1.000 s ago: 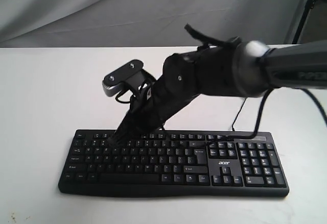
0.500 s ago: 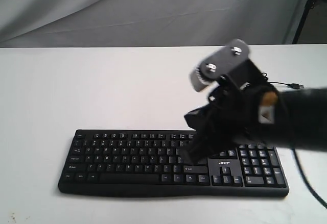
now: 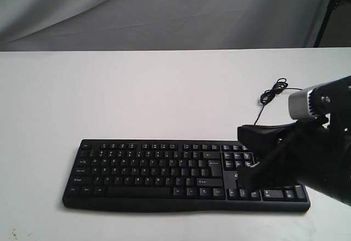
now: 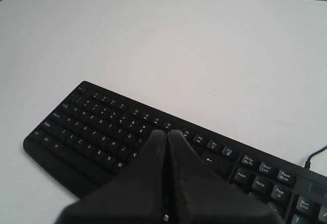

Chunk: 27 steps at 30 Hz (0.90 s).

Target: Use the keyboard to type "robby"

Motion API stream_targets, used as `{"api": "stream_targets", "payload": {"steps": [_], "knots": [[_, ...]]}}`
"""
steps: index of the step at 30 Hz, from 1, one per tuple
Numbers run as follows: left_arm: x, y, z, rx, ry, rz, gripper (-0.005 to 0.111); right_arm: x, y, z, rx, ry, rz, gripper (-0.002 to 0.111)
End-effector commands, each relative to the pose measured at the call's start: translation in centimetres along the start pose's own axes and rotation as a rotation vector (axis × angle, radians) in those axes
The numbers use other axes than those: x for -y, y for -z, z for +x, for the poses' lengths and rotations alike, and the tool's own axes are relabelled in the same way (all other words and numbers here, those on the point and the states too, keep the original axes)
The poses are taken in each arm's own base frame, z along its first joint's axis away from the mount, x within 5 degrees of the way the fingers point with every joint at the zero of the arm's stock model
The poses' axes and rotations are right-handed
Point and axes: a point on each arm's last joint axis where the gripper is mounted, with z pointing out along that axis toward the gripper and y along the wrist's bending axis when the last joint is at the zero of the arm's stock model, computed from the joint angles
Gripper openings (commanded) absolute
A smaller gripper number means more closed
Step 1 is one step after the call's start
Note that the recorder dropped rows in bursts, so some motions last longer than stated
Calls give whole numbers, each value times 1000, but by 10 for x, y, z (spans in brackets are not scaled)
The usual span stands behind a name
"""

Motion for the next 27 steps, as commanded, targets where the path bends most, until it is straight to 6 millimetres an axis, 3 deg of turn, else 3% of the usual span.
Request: {"api": "stream_targets", "payload": {"steps": [1, 4, 12, 19, 27], "knots": [[0, 0, 1, 7, -3, 5, 0, 0, 5, -3, 55, -9, 0, 0], [0, 0, 1, 7, -3, 5, 0, 2, 21, -2, 112, -12, -11, 0], [0, 0, 1, 7, -3, 5, 0, 33, 64, 36, 262, -104, 100, 0], [0, 0, 1, 7, -3, 5, 0, 47, 99, 48, 336, -145, 231, 0], [0, 0, 1, 7, -3, 5, 0, 54, 113, 76, 395, -186, 390, 0]]}}
